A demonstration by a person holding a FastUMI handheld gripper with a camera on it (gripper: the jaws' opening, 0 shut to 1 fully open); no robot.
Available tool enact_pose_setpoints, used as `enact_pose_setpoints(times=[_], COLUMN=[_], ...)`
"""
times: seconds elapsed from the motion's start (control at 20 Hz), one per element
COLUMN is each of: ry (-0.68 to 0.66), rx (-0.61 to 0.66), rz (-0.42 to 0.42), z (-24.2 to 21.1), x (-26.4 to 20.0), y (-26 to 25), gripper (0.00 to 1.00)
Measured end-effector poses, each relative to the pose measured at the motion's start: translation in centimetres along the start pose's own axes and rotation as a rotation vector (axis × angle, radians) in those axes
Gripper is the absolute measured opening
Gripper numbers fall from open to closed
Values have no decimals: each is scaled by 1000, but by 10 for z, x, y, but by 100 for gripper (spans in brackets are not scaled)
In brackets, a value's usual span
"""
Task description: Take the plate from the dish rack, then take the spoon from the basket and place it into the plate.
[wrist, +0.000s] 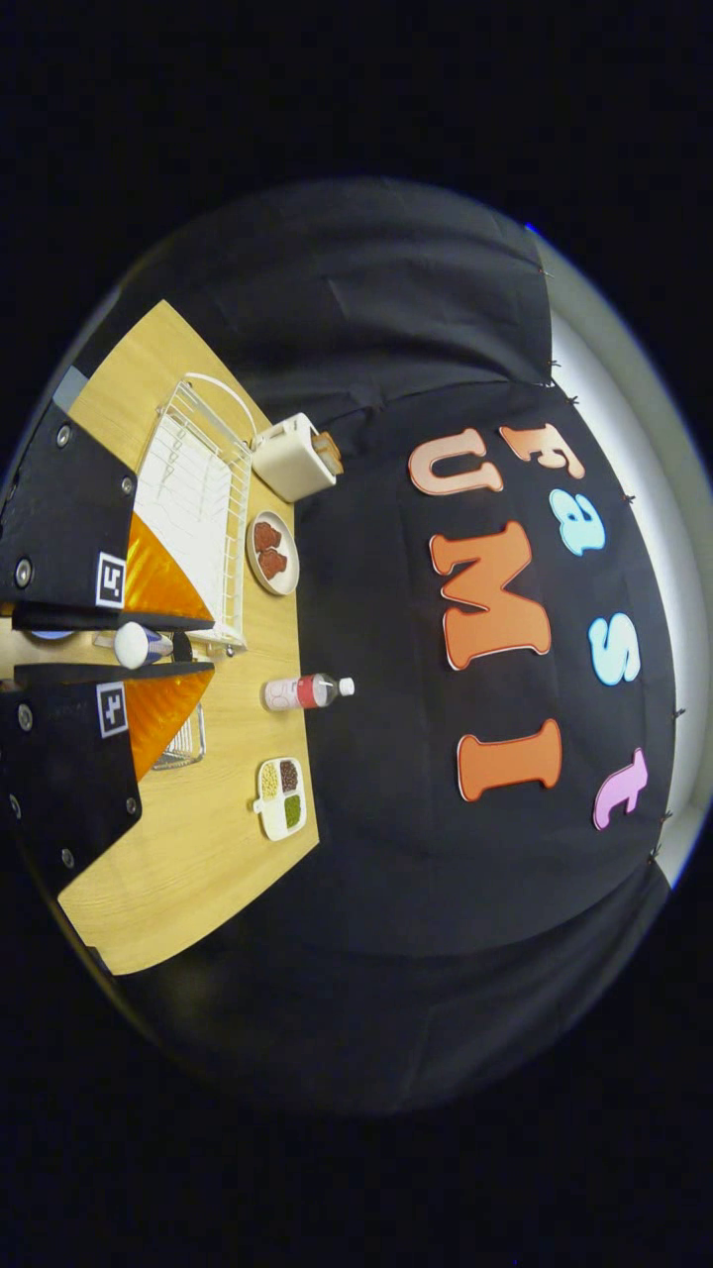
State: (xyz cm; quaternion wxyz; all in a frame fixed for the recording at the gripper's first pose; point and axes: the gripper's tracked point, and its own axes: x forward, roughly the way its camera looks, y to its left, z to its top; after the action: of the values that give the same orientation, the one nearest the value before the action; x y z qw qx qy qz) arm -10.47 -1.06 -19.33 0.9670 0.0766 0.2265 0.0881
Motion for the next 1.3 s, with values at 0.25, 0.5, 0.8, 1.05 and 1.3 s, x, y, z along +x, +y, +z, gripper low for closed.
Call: enact_pose_setpoints(times=[0.25, 0.5, 0.8, 1.05, 1.3], ry=[56, 143, 260, 304, 363], rx=[-36, -124, -96, -114, -103], rz=[107, 193, 262, 286, 267], z=[-25, -69, -127, -156, -191], x=[-13, -17, -3, 4, -1], y=[33, 50, 63, 70, 58], gripper=[13, 13, 13, 13, 16])
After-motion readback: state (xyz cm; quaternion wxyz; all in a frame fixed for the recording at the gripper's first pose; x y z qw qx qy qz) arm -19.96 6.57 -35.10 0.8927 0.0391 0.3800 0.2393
